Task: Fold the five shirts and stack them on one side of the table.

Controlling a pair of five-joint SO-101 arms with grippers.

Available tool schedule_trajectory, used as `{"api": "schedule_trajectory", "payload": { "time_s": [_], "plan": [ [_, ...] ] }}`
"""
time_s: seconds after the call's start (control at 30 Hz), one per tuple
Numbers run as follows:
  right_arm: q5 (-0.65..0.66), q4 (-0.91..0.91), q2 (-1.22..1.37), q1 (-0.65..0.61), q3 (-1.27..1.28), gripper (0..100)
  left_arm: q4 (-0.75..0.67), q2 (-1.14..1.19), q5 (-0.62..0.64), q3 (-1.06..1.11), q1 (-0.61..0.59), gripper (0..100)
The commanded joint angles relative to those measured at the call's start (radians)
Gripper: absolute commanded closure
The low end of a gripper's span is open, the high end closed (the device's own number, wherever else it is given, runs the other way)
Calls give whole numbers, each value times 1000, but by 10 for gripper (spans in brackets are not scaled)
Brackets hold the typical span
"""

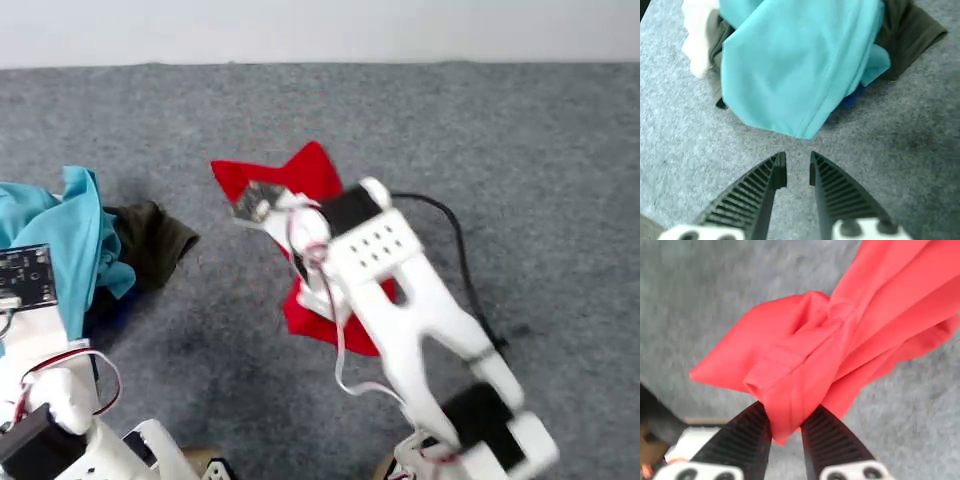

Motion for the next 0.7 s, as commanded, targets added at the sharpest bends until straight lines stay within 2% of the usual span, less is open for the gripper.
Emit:
{"api": "schedule_trajectory", "payload": {
  "time_s": [0.0,0.17,0.43,0.67],
  "plan": [
    [103,44,-211,87,164,990,17,-6,3,-64,60,914],
    [235,42,-340,263,334,990,17,3,5,-68,155,914],
    [396,8,-354,568,422,990,17,23,6,-56,338,914],
    [459,-25,-354,736,428,990,15,259,3,-77,511,915]
  ]
}}
